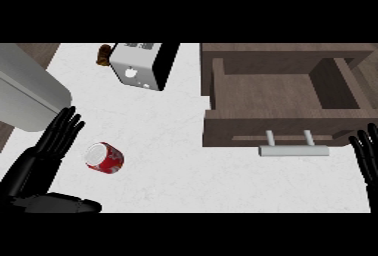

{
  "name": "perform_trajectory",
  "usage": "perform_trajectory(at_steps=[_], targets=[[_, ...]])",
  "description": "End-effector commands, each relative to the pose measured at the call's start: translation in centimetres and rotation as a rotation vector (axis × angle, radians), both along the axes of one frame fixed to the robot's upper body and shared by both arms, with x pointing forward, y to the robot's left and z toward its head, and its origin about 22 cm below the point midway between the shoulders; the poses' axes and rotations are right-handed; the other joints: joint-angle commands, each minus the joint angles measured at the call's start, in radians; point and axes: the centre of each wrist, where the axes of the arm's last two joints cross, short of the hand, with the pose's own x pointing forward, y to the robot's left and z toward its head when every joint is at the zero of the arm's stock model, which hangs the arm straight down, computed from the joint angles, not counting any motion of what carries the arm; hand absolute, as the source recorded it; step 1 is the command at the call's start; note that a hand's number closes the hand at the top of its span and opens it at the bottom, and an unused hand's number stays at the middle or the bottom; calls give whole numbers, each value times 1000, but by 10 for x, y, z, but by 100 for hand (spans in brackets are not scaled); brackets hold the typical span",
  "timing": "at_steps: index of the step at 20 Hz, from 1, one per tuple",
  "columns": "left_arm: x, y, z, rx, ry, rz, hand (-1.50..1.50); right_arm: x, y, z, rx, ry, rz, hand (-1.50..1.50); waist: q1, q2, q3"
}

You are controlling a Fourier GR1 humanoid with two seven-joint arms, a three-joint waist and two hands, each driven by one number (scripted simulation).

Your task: Pick up the can, place it into the drawer and close the drawer

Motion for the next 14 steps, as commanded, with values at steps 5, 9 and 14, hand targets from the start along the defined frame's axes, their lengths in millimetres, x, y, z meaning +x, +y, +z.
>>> perform_trajectory(at_steps=[5,9,14], targets=[[0,10,-20,5,13,30,-150,0,4,-14,14,-8,12,-150,3,0,0],[-6,-1,-40,5,29,38,-150,-6,-17,-1,23,-4,1,-150,2,-1,0],[12,-1,-82,18,27,65,-150,4,5,-9,12,-15,-4,-150,0,0,0]])
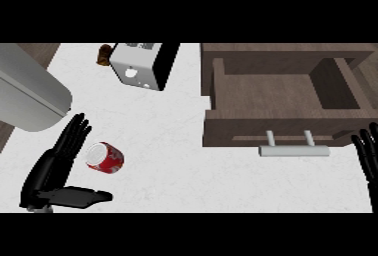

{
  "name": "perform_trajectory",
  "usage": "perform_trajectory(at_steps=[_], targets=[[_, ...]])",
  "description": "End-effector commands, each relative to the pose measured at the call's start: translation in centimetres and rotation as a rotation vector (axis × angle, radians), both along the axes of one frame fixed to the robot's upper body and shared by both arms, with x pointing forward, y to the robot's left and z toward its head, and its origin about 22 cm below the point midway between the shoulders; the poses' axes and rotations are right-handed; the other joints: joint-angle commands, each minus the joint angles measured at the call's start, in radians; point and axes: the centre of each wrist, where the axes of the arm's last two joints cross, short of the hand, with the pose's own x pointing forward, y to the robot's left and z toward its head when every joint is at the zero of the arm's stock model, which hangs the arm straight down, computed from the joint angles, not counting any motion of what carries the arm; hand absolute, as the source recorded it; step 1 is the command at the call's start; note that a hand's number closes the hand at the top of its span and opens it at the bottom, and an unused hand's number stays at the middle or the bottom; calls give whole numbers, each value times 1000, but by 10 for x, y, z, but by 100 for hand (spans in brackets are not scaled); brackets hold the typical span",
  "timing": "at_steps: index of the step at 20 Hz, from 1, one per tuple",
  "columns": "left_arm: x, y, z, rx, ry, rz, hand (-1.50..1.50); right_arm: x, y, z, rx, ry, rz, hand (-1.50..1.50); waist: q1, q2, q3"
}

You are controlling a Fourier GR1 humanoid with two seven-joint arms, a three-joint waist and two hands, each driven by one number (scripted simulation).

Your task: Pick up the can, place it into the drawer and close the drawer

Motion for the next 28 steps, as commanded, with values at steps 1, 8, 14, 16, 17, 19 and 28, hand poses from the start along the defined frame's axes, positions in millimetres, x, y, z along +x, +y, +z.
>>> perform_trajectory(at_steps=[1,8,14,16,17,19,28], targets=[[-10,28,-10,19,-4,9,-150,-4,-13,22,-1,13,10,-150,1,0,0],[-18,46,-53,18,33,16,-150,8,-10,-5,9,-15,-7,-150,2,0,0],[-6,51,-58,21,47,12,-150,14,-7,4,8,5,-1,-150,2,0,0],[-2,57,-70,34,56,20,-150,7,9,-1,3,-15,-6,-150,0,0,0],[1,55,-71,20,62,14,-150,-11,7,7,20,-10,6,-150,-2,0,0],[14,46,-80,28,60,26,-150,1,0,0,-9,-12,18,-150,-2,0,0],[6,52,-112,9,104,46,-150,-5,-3,25,4,-23,3,-150,-4,1,-1]])
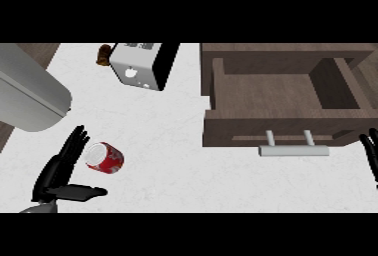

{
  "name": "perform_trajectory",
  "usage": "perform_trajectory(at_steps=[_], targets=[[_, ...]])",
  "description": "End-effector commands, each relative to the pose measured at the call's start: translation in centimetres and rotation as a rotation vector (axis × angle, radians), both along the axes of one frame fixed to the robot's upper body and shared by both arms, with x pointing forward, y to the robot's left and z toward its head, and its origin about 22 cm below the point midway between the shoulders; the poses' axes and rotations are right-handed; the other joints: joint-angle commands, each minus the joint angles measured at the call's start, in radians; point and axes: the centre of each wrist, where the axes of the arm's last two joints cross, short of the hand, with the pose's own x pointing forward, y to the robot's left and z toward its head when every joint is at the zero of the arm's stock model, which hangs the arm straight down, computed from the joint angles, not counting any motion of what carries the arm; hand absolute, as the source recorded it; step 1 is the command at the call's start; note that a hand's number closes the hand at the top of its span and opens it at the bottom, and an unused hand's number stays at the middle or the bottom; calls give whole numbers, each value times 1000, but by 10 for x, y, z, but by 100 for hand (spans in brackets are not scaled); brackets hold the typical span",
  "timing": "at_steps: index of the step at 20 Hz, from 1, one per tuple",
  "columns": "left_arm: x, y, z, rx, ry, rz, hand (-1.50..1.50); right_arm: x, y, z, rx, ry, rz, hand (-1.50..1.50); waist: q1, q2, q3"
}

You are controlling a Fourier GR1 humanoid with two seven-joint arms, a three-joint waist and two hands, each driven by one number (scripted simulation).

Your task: Pick up the can, place it into the drawer and close the drawer

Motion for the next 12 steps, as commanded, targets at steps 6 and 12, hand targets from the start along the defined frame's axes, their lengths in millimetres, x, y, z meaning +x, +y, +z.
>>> perform_trajectory(at_steps=[6,12], targets=[[1,-4,-27,-3,16,-25,-150,3,19,14,22,-1,-4,-150,-1,0,0],[-6,6,-37,0,6,-2,-150,-9,4,13,-18,5,-5,-150,-1,0,0]])
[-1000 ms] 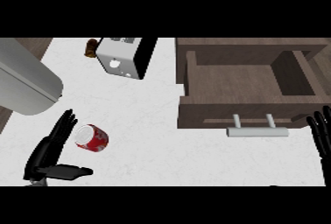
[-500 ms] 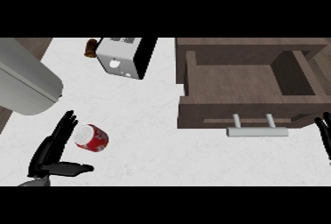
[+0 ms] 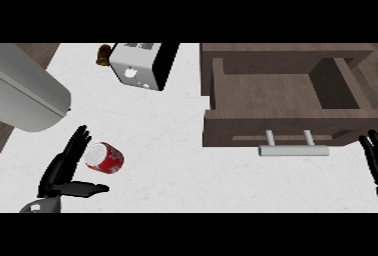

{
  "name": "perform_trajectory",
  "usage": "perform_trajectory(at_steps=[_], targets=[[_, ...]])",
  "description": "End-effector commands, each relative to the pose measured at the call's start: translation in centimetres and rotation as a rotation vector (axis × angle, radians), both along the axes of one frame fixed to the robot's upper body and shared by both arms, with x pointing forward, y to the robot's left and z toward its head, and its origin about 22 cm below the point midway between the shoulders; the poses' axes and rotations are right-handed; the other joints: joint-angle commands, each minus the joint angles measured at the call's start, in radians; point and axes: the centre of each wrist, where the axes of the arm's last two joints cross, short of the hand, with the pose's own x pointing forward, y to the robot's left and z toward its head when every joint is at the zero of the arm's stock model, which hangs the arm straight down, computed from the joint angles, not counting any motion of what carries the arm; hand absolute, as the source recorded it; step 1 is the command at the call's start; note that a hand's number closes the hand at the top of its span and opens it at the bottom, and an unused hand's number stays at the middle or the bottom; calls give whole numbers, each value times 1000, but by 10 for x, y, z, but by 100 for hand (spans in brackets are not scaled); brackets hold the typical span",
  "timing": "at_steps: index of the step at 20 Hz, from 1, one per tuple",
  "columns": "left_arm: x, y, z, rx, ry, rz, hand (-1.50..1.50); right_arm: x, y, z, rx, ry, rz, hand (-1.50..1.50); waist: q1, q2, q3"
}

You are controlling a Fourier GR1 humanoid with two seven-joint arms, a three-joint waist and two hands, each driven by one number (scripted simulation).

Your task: Pick up the can, place it into the drawer and close the drawer

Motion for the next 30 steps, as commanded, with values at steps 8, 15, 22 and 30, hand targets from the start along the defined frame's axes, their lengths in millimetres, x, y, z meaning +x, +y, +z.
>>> perform_trajectory(at_steps=[8,15,22,30], targets=[[26,-20,3,-35,13,2,-150,12,-7,-6,-5,0,1,-150,1,0,0],[25,-26,-10,-21,8,-43,-150,-3,1,-3,9,3,17,-150,-2,0,0],[49,-60,-1,-52,-13,-76,-150,-5,-6,0,12,-5,16,-150,-1,0,0],[37,-70,-5,-125,-26,-117,150,-10,-7,-8,25,5,10,-150,1,0,0]])
